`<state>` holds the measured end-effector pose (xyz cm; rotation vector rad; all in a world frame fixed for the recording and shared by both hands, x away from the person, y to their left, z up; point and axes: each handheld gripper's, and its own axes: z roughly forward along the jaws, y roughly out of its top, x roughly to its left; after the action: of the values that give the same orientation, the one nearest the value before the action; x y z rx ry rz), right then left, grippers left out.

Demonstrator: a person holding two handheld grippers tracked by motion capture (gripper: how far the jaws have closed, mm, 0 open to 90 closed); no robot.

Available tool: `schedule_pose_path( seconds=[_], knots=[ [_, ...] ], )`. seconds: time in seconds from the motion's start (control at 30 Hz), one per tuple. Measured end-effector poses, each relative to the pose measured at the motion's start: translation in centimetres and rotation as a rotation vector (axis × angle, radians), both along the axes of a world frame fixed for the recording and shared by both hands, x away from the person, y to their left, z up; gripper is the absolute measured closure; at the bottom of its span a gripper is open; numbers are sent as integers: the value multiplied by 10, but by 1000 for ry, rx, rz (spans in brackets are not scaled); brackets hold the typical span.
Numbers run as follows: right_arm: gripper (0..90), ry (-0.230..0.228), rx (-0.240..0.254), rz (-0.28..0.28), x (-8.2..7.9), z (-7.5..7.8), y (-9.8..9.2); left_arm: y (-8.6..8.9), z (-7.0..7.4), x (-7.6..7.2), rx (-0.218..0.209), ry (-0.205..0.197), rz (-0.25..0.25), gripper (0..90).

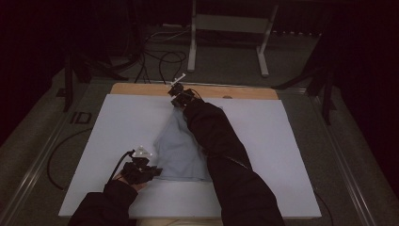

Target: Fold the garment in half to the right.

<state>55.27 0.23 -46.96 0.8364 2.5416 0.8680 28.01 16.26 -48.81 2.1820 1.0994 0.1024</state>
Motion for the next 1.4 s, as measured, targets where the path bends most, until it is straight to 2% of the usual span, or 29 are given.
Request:
schedule_pose_path(
  seconds=[0.07,0.2,0.27,0.37,0.43,0.6,0.83,1.17,1.4],
  knots=[
    [843,-6,15,2,-2,7,-3,-2,2,-1,5,-7,-3,852],
    [844,-20,16,9,-4,17,-8,-6,9,-2,11,-21,-17,855],
    [843,-18,32,10,-4,20,-11,-7,14,-2,5,-26,-23,855],
    [844,-23,28,12,-5,23,-13,-9,20,-2,1,-34,-28,855],
    [844,-28,35,14,-7,25,-14,-13,29,-2,6,-43,-51,855],
    [844,-32,50,21,-10,30,-18,-24,40,-2,16,-65,-86,855],
    [844,-42,85,29,-14,36,-27,-41,54,0,8,-91,-123,855],
    [844,-48,129,19,-17,42,-46,-62,66,4,14,-109,-165,856],
    [844,-54,159,13,-20,46,-60,-87,73,10,14,-114,-210,856]
  ],
)
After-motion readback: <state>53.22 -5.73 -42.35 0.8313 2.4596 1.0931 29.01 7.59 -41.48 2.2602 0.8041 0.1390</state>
